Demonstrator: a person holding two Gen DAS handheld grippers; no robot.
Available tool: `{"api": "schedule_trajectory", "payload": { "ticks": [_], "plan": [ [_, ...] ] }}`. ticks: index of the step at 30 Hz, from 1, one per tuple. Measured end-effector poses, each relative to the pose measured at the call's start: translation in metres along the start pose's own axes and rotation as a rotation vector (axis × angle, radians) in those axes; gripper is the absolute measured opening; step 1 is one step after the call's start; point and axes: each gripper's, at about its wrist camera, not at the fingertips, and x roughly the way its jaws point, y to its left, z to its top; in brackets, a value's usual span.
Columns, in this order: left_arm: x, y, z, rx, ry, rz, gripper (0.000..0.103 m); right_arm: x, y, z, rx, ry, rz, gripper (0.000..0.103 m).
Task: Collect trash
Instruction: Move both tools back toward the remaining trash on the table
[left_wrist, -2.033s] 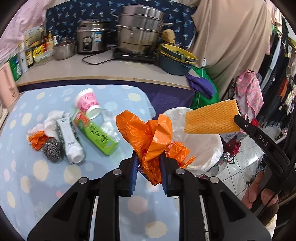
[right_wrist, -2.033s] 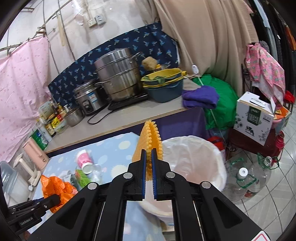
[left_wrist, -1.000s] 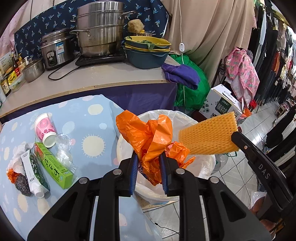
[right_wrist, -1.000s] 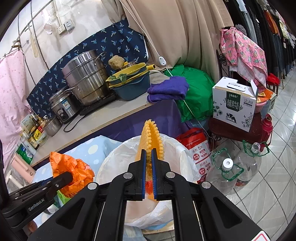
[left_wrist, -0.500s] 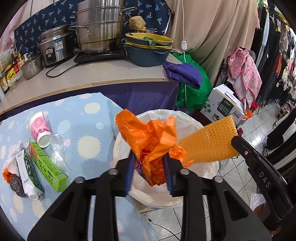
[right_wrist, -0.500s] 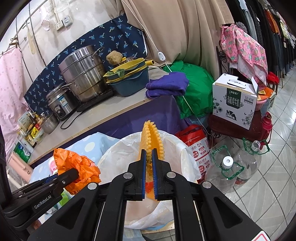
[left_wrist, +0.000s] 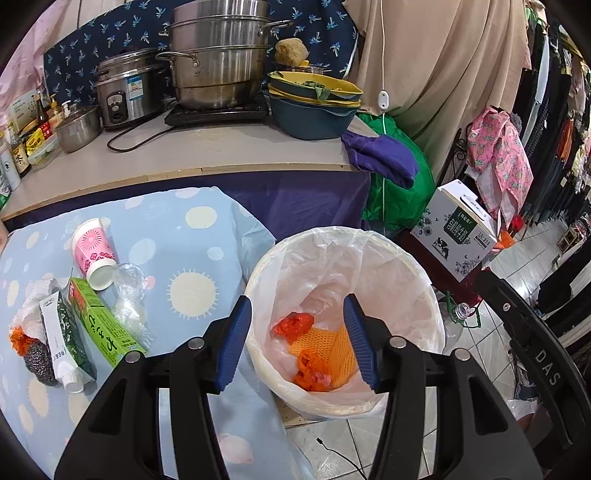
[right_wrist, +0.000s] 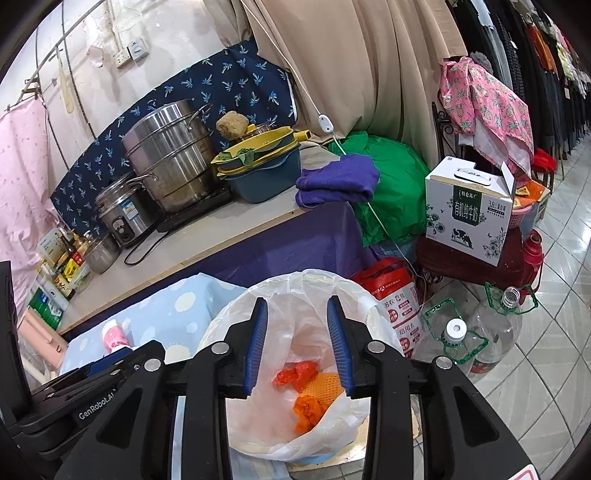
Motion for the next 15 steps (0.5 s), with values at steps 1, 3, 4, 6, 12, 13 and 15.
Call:
{"api": "schedule_trajectory", "payload": {
  "ticks": [1, 3, 4, 6, 12, 13, 15],
  "plan": [
    [-0.001, 0.001, 0.0, -0.003, 0.001, 0.0, 0.05, -0.001, 0.001, 0.0, -0.001, 0.0, 0.002, 0.035],
    [-0.003, 0.003, -0.001, -0.01, 0.0, 0.003, 0.051, -0.002, 0.003, 0.0, -0.006, 0.0, 0.004, 0.035],
    [-0.004, 0.005, -0.002, -0.012, 0.0, 0.004, 0.051, -0.002, 0.004, 0.0, -0.008, 0.001, 0.006, 0.036],
    [-0.005, 0.008, -0.003, -0.016, -0.002, 0.011, 0.052, -0.003, 0.007, -0.001, -0.012, 0.001, 0.01, 0.037],
    [-0.011, 0.018, -0.007, -0.038, -0.007, 0.028, 0.054, -0.006, 0.019, -0.002, -0.03, 0.002, 0.027, 0.04],
    [-0.012, 0.021, -0.007, -0.044, -0.007, 0.03, 0.055, -0.007, 0.021, -0.003, -0.035, 0.002, 0.03, 0.04],
    [-0.015, 0.026, -0.009, -0.057, -0.013, 0.039, 0.058, -0.008, 0.027, -0.004, -0.046, 0.004, 0.038, 0.04]
  ]
}}
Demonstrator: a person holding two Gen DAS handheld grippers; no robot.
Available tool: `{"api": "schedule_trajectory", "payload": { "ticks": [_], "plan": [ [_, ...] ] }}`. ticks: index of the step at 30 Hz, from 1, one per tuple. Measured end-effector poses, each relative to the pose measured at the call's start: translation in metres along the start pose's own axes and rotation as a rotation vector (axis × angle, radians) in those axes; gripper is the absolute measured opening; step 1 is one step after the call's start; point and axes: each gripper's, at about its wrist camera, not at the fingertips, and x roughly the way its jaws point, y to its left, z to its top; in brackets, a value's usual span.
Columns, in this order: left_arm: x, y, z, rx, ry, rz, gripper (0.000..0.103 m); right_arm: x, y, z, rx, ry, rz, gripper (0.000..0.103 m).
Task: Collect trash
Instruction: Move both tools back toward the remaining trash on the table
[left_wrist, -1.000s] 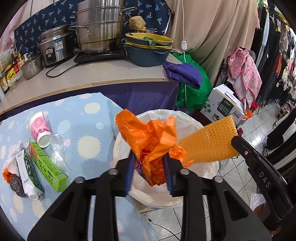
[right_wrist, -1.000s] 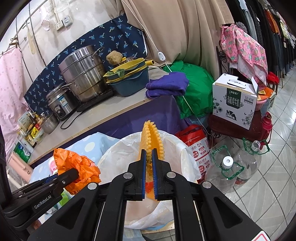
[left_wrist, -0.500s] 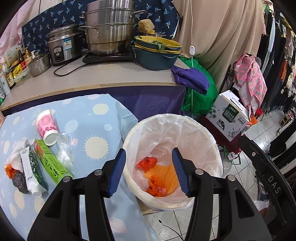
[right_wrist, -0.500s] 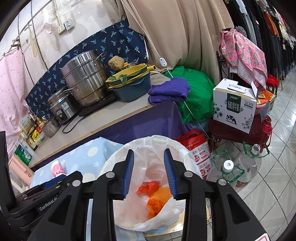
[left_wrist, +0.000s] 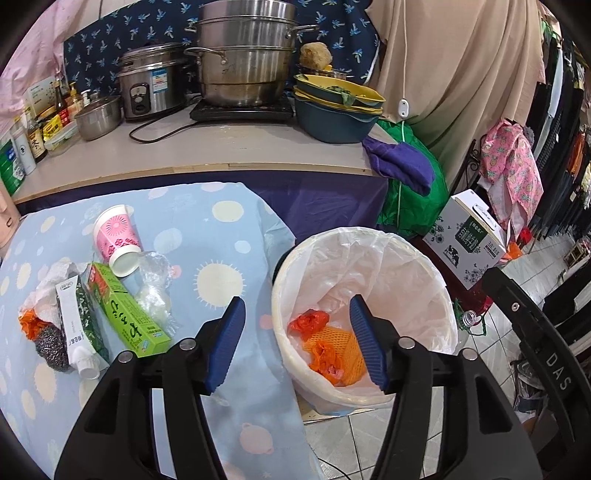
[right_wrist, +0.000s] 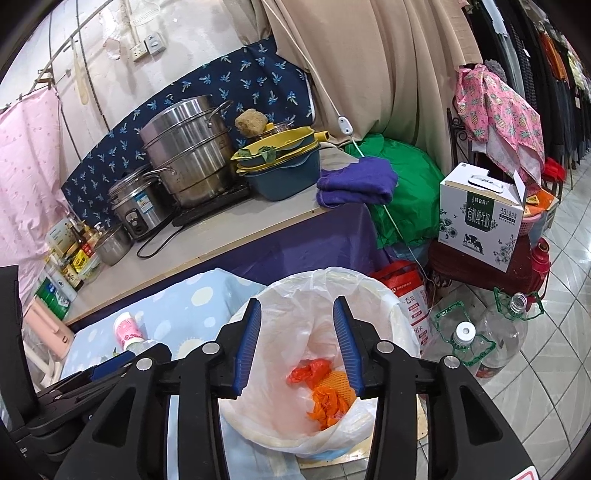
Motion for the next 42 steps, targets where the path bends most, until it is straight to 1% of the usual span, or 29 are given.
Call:
{"api": "schedule_trajectory", "payload": {
  "ticks": [3, 13, 15, 23, 26, 29, 32, 38, 42],
  "plan": [
    [-0.006, 0.01, -0.003, -0.014, -0.013, 0.018, 0.062, -0.001, 0.008, -0.001, -0.013, 0.003, 0.011, 0.041],
    [-0.023, 0.052, -0.017, -0.069, -0.018, 0.094, 0.066, -0.002, 0.045, -0.013, -0.072, 0.028, 0.053, 0.042],
    [-0.026, 0.06, -0.02, -0.076, -0.019, 0.112, 0.068, -0.002, 0.053, -0.016, -0.086, 0.032, 0.064, 0.047],
    [-0.034, 0.098, -0.032, -0.131, 0.002, 0.156, 0.068, 0.0, 0.091, -0.029, -0.148, 0.055, 0.097, 0.049],
    [-0.036, 0.114, -0.038, -0.16, 0.011, 0.17, 0.071, 0.002, 0.106, -0.035, -0.173, 0.069, 0.109, 0.05],
    [-0.039, 0.13, -0.044, -0.186, 0.019, 0.182, 0.072, 0.005, 0.121, -0.042, -0.198, 0.081, 0.119, 0.054],
    [-0.041, 0.149, -0.049, -0.216, 0.029, 0.195, 0.072, 0.01, 0.137, -0.049, -0.228, 0.101, 0.133, 0.055],
    [-0.047, 0.188, -0.063, -0.283, 0.042, 0.239, 0.078, 0.023, 0.172, -0.068, -0.297, 0.15, 0.167, 0.058],
    [-0.049, 0.211, -0.072, -0.324, 0.052, 0.272, 0.078, 0.034, 0.194, -0.081, -0.339, 0.185, 0.187, 0.059]
  ]
}}
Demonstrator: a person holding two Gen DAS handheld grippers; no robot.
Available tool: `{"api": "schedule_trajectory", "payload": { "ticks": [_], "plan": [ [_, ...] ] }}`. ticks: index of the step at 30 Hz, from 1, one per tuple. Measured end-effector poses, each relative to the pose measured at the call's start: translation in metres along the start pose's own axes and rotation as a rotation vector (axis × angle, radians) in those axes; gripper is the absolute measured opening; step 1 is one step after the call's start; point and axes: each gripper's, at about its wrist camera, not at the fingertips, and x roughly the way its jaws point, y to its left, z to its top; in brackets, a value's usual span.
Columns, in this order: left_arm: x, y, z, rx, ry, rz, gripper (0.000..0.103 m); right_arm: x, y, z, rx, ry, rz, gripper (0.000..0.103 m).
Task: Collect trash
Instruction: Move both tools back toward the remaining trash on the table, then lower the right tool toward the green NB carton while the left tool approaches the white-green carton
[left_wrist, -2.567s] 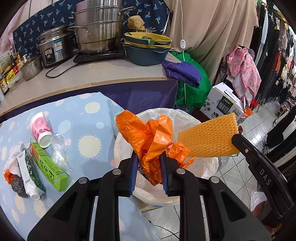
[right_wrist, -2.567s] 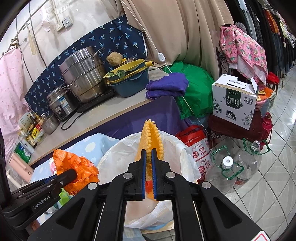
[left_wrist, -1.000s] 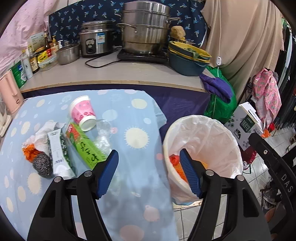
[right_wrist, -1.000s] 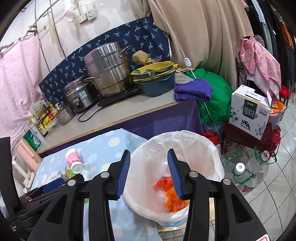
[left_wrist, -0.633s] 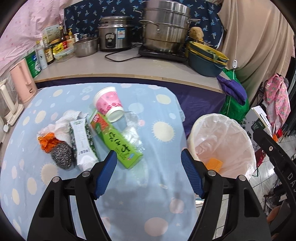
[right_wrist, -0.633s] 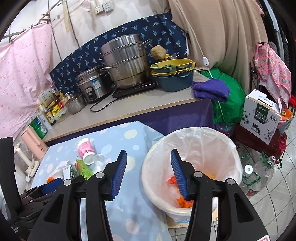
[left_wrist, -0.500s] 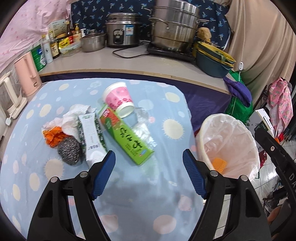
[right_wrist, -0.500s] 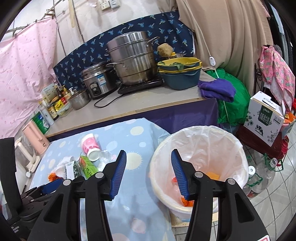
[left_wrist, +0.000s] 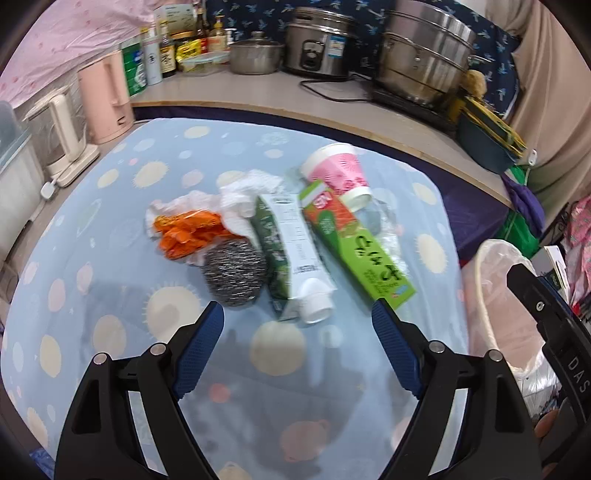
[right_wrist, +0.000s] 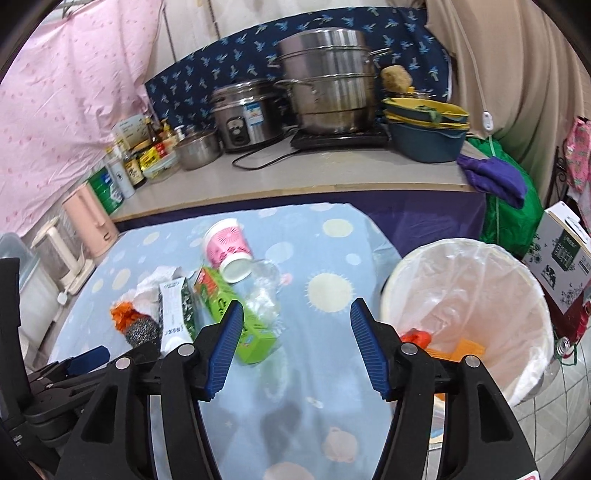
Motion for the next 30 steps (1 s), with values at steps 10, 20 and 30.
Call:
{"api": "schedule_trajectory", "payload": {
  "ticks": [10, 20, 30],
  "plan": [
    [0.016, 0.041, -0.003, -0.087, 0.034, 0.031, 0.087, 0.053, 0.036, -0.011, -0.094, 0.099, 0.018, 0.06],
    [0.033, 0.052, -0.004, -0.123, 0.084, 0.022, 0.087, 0.098, 0.058, -0.023, -0.196, 0.172, 0.011, 0.06],
    [0.044, 0.058, -0.002, -0.153, 0.115, 0.005, 0.087, 0.13, 0.063, -0.029, -0.261, 0.202, -0.007, 0.061]
  ]
}}
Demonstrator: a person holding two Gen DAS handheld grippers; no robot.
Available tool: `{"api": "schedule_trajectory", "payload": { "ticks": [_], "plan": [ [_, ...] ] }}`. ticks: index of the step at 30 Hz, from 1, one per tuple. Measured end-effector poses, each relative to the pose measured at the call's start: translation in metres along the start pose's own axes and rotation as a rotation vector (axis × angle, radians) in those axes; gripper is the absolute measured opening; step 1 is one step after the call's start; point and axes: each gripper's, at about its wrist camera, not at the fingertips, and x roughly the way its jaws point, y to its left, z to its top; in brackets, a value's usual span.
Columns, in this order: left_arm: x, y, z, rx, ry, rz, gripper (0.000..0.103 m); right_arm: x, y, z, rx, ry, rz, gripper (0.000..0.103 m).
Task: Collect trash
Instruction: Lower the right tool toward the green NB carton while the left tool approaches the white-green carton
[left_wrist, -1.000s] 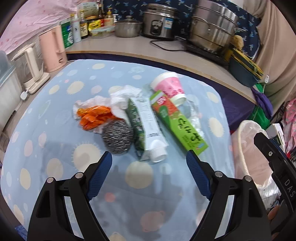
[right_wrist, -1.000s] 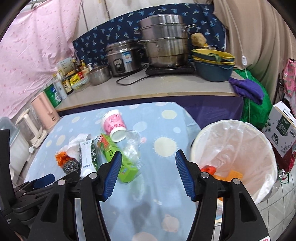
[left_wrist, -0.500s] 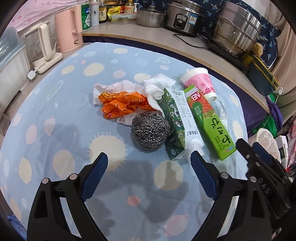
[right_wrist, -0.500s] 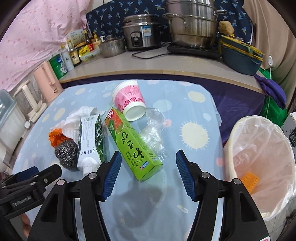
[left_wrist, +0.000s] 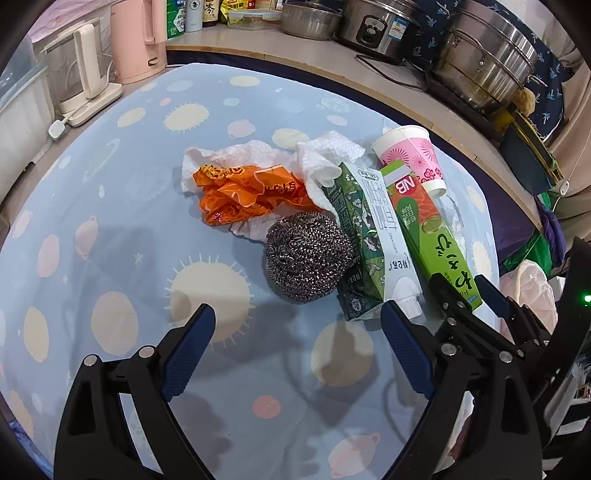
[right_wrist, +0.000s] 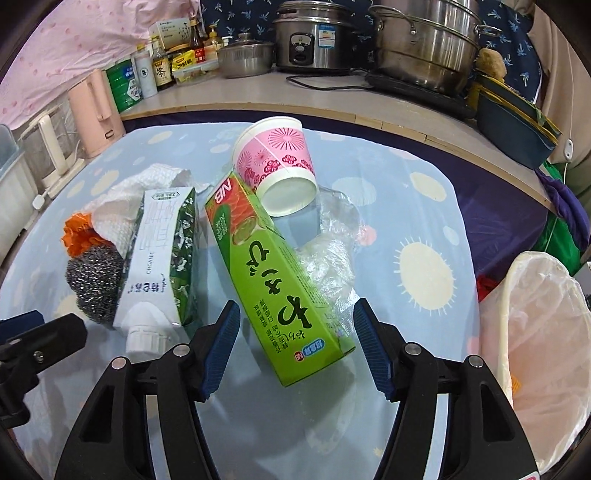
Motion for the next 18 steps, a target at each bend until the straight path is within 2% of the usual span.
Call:
{"api": "schedule_trajectory", "payload": {
  "ticks": [9, 18],
  "plan": [
    [0.004, -0.015, -0.001, 0.016, 0.014, -0.016, 0.087, -0.013, -0.003, -0.009, 0.01, -0.019, 0.055, 0.048],
    [0.005, -0.035, 0.0, 0.034, 0.0, -0.03, 0.087, -0.053, -0.025, -0.034, 0.048, -0.056, 0.121, 0.045]
  ]
}}
